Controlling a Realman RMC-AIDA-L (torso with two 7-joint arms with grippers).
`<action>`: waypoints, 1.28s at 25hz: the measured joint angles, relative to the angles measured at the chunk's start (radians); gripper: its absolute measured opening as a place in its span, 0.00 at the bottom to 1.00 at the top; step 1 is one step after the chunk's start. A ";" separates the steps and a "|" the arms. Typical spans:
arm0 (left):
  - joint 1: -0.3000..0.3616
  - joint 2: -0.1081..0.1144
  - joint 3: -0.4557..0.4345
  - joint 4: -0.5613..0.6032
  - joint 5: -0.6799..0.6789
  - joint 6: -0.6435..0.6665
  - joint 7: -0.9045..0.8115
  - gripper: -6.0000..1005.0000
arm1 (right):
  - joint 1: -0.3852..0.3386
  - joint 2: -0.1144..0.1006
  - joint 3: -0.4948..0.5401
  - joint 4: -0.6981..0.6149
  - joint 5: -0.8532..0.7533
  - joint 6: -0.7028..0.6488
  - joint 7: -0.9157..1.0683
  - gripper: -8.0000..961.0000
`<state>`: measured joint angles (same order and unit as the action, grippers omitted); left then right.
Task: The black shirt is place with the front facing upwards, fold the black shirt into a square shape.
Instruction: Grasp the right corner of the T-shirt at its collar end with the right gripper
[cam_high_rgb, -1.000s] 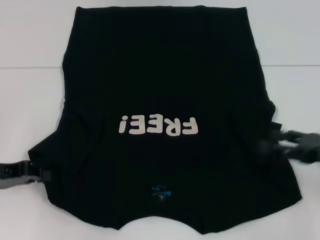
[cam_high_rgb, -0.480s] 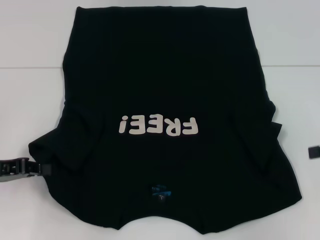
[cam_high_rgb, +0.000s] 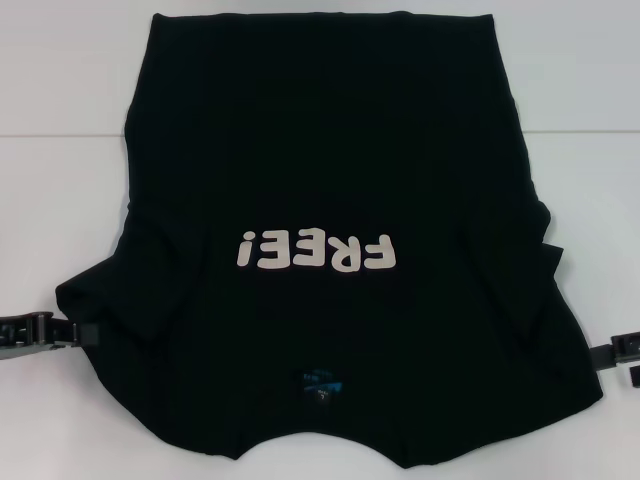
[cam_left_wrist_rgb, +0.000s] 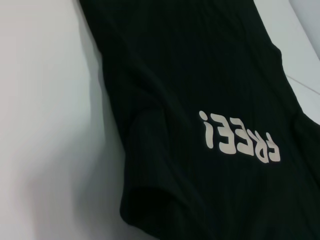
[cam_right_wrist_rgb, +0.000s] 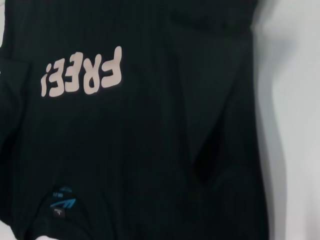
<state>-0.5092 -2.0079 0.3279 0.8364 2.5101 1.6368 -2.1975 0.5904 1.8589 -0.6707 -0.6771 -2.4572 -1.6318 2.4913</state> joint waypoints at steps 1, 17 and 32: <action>0.000 0.000 0.000 0.000 0.000 0.000 0.000 0.03 | 0.000 0.006 -0.001 0.003 -0.001 0.003 -0.005 0.96; 0.002 -0.002 0.000 -0.001 -0.001 0.002 0.001 0.03 | -0.009 0.043 -0.008 0.005 -0.012 0.037 -0.047 0.96; 0.004 -0.003 0.000 -0.001 -0.001 0.002 -0.001 0.03 | -0.005 0.048 -0.027 0.019 -0.013 0.075 -0.051 0.95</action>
<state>-0.5052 -2.0111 0.3282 0.8354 2.5092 1.6383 -2.1982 0.5850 1.9065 -0.6980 -0.6581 -2.4697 -1.5572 2.4406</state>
